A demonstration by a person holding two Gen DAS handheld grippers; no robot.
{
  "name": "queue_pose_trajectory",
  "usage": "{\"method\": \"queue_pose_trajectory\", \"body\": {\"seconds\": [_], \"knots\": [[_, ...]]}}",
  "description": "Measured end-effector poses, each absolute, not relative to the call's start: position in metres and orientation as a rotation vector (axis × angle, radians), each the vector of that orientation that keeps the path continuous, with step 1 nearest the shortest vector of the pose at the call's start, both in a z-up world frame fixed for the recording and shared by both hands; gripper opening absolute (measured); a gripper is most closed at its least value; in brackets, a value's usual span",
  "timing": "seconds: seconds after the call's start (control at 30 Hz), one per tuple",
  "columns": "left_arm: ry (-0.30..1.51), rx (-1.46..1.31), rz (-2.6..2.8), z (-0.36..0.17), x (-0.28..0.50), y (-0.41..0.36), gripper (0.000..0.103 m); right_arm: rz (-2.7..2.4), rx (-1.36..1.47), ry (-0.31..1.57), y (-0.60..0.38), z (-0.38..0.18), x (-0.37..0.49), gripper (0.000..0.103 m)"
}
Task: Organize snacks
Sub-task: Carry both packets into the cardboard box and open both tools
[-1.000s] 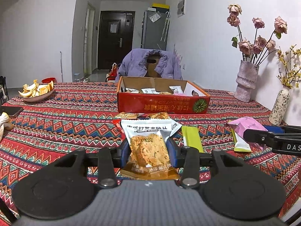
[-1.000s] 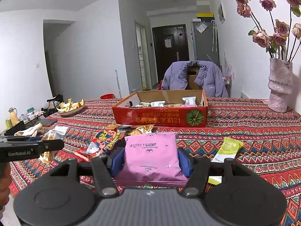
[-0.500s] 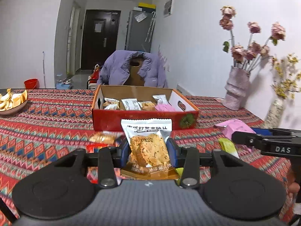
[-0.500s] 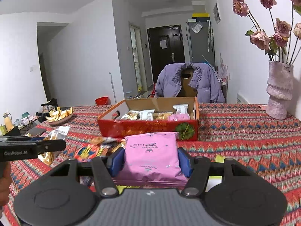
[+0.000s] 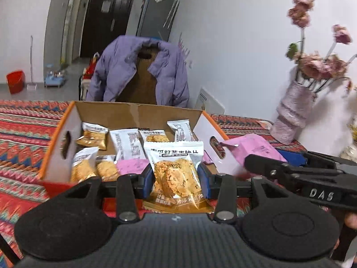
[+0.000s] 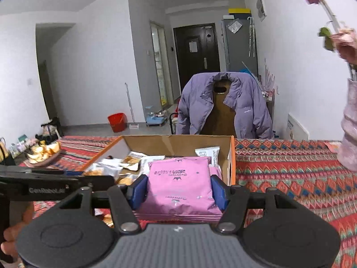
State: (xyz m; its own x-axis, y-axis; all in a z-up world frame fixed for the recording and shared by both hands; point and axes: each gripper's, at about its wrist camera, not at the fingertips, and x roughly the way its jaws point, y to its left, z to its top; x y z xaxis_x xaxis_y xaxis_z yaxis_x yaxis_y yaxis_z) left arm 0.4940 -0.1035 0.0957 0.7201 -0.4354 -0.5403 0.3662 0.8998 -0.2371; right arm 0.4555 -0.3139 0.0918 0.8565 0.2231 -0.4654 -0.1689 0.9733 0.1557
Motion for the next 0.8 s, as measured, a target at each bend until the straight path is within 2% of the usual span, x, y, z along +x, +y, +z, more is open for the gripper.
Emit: {"method": "queue_pose_trajectory", "body": {"seconds": [0.37,0.4,0.47,0.53,0.6,0.8], "knots": [[0.714,-0.128,-0.449,0.054,0.583,-0.132,0.043,0.180,0.171,0.581,-0.324,0.058,0.546,0.060],[0.718,-0.126,-0.449,0.049,0.586,-0.133,0.044,0.175,0.166,0.589,-0.324,0.054,0.549,0.060],[0.718,-0.133,-0.445,0.043,0.588,-0.132,0.056,0.159,0.160,0.587,-0.324,0.050,0.551,0.061],[0.718,-0.144,-0.450,0.040,0.588,-0.130,0.061,0.159,0.175,0.582,-0.328,0.050,0.551,0.062],[0.726,-0.149,-0.471,0.040,0.588,-0.128,0.065,0.164,0.194,0.580,-0.331,0.050,0.550,0.066],[0.674,-0.104,-0.460,0.064,0.569,-0.116,0.073,0.148,0.198,0.564,-0.339,0.064,0.535,0.066]]}}
